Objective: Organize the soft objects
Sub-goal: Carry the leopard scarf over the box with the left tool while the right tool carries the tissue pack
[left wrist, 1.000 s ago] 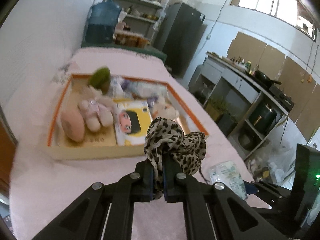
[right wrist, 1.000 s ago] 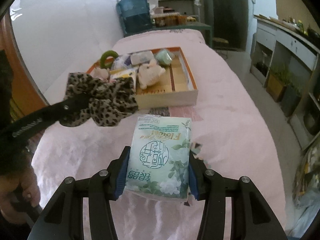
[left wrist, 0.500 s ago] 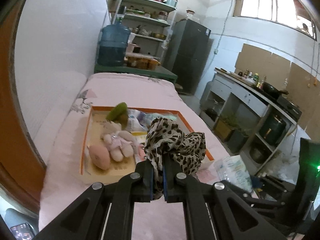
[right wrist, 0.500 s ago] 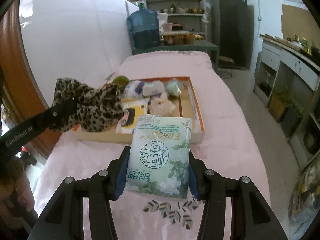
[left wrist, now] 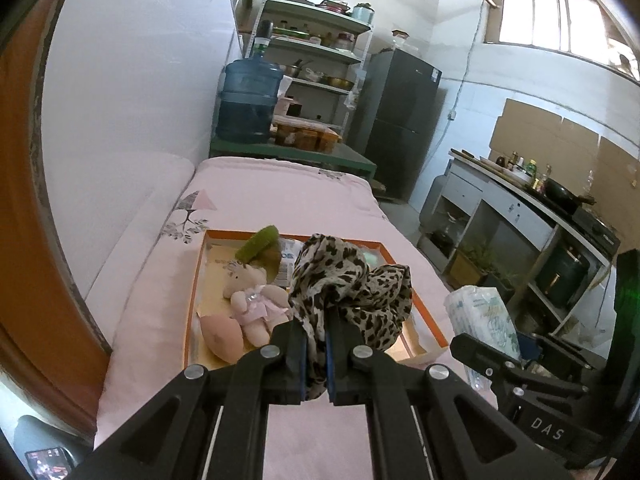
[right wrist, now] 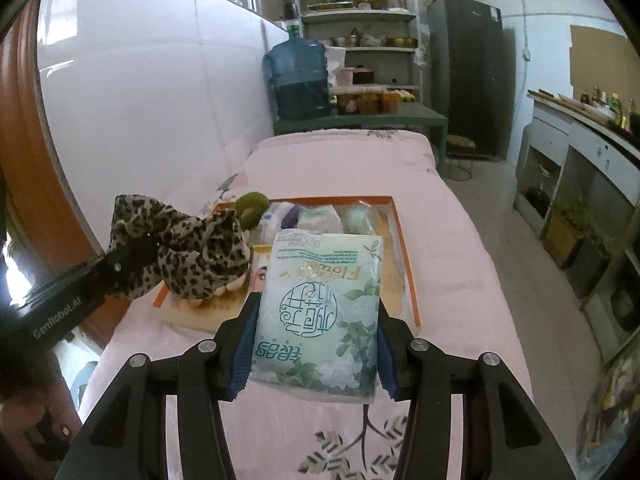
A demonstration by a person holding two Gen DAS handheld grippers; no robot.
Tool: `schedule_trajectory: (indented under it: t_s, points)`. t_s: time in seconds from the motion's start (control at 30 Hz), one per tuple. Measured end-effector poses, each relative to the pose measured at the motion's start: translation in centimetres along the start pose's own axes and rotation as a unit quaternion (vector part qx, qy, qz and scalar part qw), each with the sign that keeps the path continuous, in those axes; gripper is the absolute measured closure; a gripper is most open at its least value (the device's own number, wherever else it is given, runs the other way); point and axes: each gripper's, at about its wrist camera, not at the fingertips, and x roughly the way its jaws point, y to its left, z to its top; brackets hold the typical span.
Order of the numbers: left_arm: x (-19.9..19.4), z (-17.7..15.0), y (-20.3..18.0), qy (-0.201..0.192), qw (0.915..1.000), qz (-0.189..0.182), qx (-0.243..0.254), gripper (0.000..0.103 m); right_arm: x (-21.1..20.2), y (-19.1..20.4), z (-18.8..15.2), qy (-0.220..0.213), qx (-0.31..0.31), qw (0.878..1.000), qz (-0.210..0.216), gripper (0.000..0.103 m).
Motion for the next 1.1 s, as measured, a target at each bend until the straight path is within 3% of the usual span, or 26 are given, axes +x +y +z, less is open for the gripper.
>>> schedule_trajectory:
  t_s: [0.5,1.1]
  points:
    - [2.7,1.8,1.3,-0.01,0.9996,0.026,-0.001,0.097,4.1,0.1,2.6,-0.001,-0.006,1.0,0.016,0.051]
    - [6.2,3.6,5.9,-0.004,0.9975,0.062,-0.035,0.097,9.0,1.2,4.4,0.014,-0.038,0.999,0.035,0.051]
